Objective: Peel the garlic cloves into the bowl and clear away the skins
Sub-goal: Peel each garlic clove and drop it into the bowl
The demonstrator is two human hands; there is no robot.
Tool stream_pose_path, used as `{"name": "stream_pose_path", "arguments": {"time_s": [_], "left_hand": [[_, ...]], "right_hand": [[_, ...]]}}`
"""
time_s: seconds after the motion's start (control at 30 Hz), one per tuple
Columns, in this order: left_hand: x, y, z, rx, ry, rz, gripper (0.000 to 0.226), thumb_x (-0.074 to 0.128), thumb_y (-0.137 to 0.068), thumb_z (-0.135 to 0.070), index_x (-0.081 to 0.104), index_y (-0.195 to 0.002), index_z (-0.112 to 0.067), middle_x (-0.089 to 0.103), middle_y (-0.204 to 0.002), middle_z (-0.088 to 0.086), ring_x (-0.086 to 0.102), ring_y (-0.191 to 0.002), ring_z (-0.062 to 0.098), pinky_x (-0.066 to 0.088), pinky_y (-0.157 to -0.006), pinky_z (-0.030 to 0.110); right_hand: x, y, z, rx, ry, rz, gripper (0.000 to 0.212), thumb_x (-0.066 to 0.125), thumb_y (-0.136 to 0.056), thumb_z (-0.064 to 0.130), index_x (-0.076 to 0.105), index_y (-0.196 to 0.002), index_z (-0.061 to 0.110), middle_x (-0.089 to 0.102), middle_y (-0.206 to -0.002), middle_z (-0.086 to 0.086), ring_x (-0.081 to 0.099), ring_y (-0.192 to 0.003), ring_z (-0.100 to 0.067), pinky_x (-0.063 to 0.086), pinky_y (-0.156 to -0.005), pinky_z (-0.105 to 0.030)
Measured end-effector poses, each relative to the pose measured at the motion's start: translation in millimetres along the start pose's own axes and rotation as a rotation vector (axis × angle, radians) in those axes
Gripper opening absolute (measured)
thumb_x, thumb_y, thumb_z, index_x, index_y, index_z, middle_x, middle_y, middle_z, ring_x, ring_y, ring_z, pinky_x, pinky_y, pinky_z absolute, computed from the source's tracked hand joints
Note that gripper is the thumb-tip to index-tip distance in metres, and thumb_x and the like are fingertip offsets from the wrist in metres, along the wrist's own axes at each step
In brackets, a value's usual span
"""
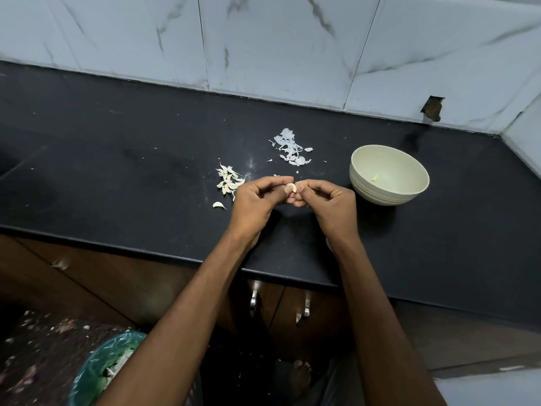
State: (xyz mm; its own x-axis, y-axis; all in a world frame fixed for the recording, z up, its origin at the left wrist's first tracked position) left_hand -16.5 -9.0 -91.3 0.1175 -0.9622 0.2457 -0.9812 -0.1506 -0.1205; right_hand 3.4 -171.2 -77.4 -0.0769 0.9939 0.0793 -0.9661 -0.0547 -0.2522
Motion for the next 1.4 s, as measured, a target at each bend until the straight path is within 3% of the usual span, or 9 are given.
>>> {"name": "stream_pose_path", "arguments": {"time_s": [0.3, 0.4, 0.53, 0.63, 0.7, 0.87, 1.13, 1.4], "left_hand": [[-6, -2, 7, -0.021, 0.019, -0.050, 0.019, 0.071, -0.093, 0.001, 0.075, -0.112, 0.004, 0.076, -0.107, 0.024, 0.073, -0.098, 0.030, 0.055, -0.103, 0.054], [-9, -2, 7, 0.002, -0.027, -0.082, 0.017, 0.073, -0.093, -0.001, 0.077, -0.109, 0.000, 0.078, -0.102, 0.019, 0.074, -0.099, 0.033, 0.056, -0.101, 0.054], [-11, -2, 4, 0.054, -0.096, -0.111, 0.016, 0.071, -0.095, -0.003, 0.079, -0.104, -0.014, 0.079, -0.100, 0.013, 0.075, -0.099, 0.033, 0.058, -0.098, 0.053], [-13, -3, 2, 0.099, -0.189, -0.123, 0.017, 0.073, -0.095, -0.010, 0.079, -0.101, -0.024, 0.079, -0.102, 0.007, 0.075, -0.101, 0.026, 0.057, -0.099, 0.052], [-14, -3, 0, 0.124, -0.232, -0.128, 0.018, 0.072, -0.093, -0.013, 0.080, -0.099, -0.028, 0.078, -0.102, 0.005, 0.075, -0.102, 0.024, 0.056, -0.099, 0.052], [-16, -2, -2, 0.163, -0.356, -0.160, 0.016, 0.072, -0.092, -0.008, 0.082, -0.101, -0.015, 0.077, -0.099, 0.001, 0.074, -0.098, 0.018, 0.057, -0.097, 0.048], [-16, 0, -6, 0.169, -0.411, -0.184, 0.012, 0.076, -0.092, -0.012, 0.083, -0.100, -0.017, 0.080, -0.095, -0.004, 0.077, -0.089, 0.014, 0.061, -0.090, 0.044], [-14, 4, -9, 0.170, -0.404, -0.159, 0.012, 0.077, -0.089, -0.020, 0.083, -0.099, -0.018, 0.080, -0.093, -0.007, 0.077, -0.090, 0.014, 0.061, -0.090, 0.047]], "right_hand": [[-1, 1, -3, 0.025, 0.013, -0.011, 0.015, 0.063, -0.093, -0.010, 0.074, -0.102, -0.005, 0.079, -0.088, -0.017, 0.079, -0.087, -0.030, 0.063, -0.081, -0.031], [2, 3, 2, -0.020, 0.081, 0.008, 0.011, 0.072, -0.092, -0.004, 0.077, -0.101, -0.002, 0.080, -0.088, -0.014, 0.079, -0.086, -0.027, 0.062, -0.081, -0.029], [8, 7, 17, -0.219, 0.358, 0.008, 0.008, 0.080, -0.090, 0.009, 0.082, -0.098, 0.007, 0.080, -0.086, -0.001, 0.078, -0.080, -0.010, 0.063, -0.078, -0.027], [13, 13, 25, -0.382, 0.547, -0.001, 0.010, 0.078, -0.092, 0.013, 0.082, -0.101, 0.011, 0.078, -0.091, 0.000, 0.075, -0.077, -0.003, 0.064, -0.075, -0.031], [15, 14, 27, -0.432, 0.627, 0.003, 0.011, 0.077, -0.094, 0.016, 0.083, -0.103, 0.015, 0.077, -0.091, 0.000, 0.073, -0.075, -0.005, 0.063, -0.072, -0.033], [18, 11, 21, -0.414, 0.673, 0.035, 0.012, 0.072, -0.095, 0.019, 0.082, -0.101, 0.018, 0.076, -0.089, 0.001, 0.072, -0.074, -0.009, 0.062, -0.071, -0.040], [24, 11, 17, -0.399, 0.746, 0.068, 0.019, 0.066, -0.095, 0.025, 0.080, -0.104, 0.016, 0.076, -0.091, -0.003, 0.074, -0.077, -0.018, 0.061, -0.072, -0.045], [27, 15, 25, -0.437, 0.849, 0.022, 0.019, 0.062, -0.092, 0.022, 0.076, -0.090, 0.010, 0.070, -0.078, -0.008, 0.067, -0.065, -0.025, 0.057, -0.063, -0.046]]}}
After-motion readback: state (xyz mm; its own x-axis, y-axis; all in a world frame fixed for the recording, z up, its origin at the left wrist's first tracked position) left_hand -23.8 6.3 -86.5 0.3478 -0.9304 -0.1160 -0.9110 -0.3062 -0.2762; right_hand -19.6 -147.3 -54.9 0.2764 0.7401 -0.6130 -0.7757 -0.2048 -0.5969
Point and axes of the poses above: each hand's wrist, its own y-axis away from the middle knuckle, its own x-axis out of the palm, z = x × y, the point moved 10 cm from there along -y, towards the middle knuckle
